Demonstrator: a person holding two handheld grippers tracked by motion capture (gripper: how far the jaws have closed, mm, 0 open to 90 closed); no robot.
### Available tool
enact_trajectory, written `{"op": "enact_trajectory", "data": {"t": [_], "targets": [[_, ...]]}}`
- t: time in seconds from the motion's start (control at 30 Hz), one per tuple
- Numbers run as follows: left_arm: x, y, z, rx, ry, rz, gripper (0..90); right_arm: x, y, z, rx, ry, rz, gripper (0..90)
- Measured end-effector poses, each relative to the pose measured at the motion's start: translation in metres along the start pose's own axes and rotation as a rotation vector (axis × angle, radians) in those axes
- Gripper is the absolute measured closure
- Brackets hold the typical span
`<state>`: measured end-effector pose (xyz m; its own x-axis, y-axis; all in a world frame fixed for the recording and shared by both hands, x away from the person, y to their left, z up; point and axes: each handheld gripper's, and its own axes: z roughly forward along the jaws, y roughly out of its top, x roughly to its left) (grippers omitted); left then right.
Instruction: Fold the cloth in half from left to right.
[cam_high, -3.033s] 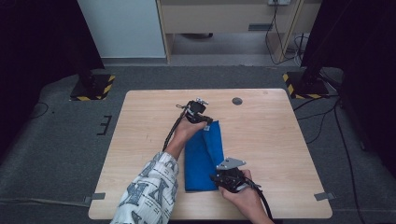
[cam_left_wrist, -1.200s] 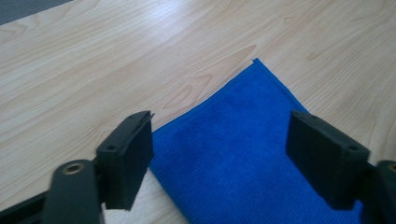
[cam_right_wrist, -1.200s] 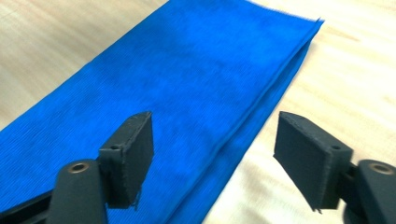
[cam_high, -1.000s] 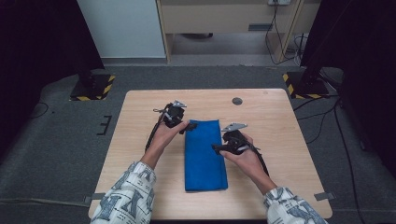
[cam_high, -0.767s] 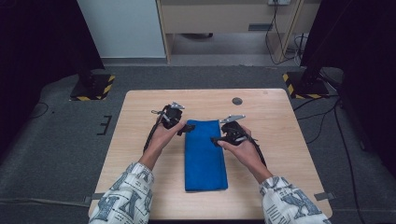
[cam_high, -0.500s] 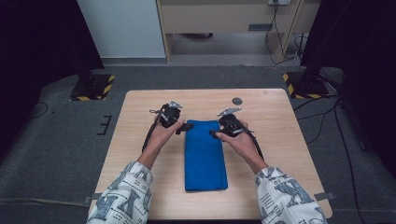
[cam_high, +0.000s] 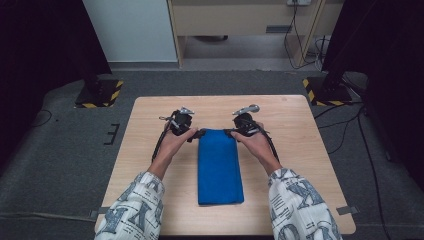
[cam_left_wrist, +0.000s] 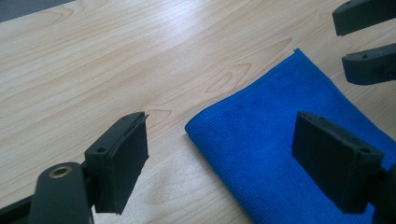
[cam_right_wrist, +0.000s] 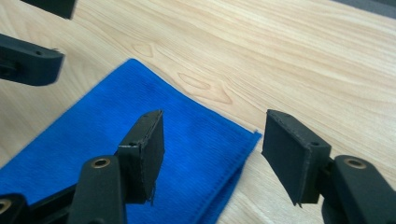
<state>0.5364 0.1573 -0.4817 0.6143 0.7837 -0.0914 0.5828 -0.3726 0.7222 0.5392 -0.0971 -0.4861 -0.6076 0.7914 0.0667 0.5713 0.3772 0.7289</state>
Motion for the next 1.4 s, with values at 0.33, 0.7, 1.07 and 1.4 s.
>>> {"op": "enact_trajectory", "data": {"t": [0.33, 0.7, 1.07, 1.4], "targets": [[0.006, -0.004, 0.01, -0.015, -0.012, -0.022, 26.4, -0.014, -0.003, 0.015, 0.037, 0.013, 0.022, 37.0], [0.003, -0.002, 0.005, -0.007, -0.002, -0.032, 25.4, -0.017, 0.001, 0.019, 0.034, 0.006, 0.045, 42.0], [0.003, -0.008, 0.001, -0.002, -0.002, -0.022, 25.8, -0.029, -0.01, 0.037, 0.076, 0.005, 0.071, 46.5], [0.005, -0.012, 0.003, -0.004, -0.007, -0.034, 28.7, -0.02, -0.01, 0.045, 0.08, 0.026, 0.022, 63.8]]}}
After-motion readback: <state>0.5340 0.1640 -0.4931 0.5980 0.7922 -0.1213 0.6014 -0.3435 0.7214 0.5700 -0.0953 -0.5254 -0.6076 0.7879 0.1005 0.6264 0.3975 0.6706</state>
